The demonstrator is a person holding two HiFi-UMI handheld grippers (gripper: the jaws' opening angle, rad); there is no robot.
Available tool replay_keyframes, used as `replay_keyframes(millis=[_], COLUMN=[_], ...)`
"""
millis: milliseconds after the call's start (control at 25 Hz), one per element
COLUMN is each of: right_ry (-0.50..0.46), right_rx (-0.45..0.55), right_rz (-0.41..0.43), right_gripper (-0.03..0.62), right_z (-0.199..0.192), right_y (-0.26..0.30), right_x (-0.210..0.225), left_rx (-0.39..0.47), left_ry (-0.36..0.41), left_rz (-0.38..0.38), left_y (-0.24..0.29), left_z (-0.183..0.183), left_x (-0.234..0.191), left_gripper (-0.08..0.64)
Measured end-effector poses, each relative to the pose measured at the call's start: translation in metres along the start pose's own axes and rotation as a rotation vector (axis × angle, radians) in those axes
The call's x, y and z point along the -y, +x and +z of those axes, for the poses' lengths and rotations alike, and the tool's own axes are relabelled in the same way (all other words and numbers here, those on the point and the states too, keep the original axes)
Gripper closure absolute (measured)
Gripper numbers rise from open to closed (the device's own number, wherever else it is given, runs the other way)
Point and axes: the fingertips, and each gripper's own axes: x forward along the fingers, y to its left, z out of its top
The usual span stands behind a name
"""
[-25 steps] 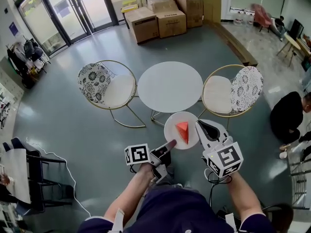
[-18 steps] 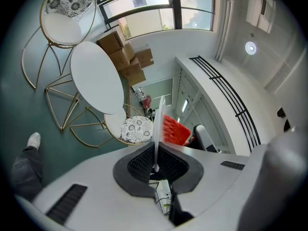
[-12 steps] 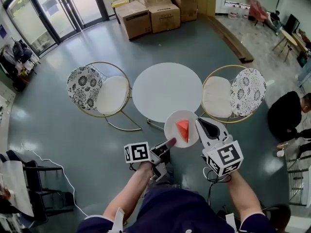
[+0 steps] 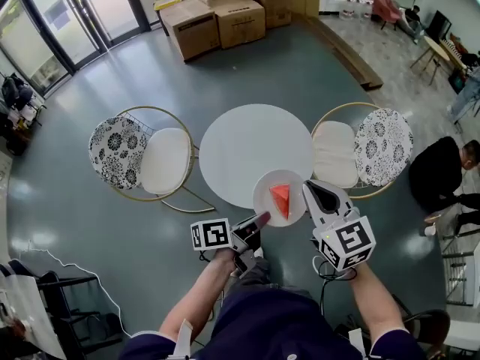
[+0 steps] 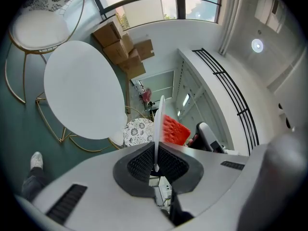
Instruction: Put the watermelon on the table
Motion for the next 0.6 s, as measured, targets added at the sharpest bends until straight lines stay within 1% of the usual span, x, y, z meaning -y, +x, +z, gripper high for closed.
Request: replay_keyframes(millis=[280,600], right_ry=[0.006,0.019], right_rx=[-0.019,-0.048], right_rz=[-0.037,-0.035], right_gripper=[0.588,0.588], right_z=[0.007,-0.003], right_y=[0.033,0.055], right_x=[0.010,0.023], left_rx=[-0.032,-0.044], left_ry=[-0.010,-0.021], left_rz=[0.001,0.011], left_y=[0.005,0.019], left_z=[0.031,0.048], left_x=[-0.015,-0.029], left_gripper=[0.545,0.545])
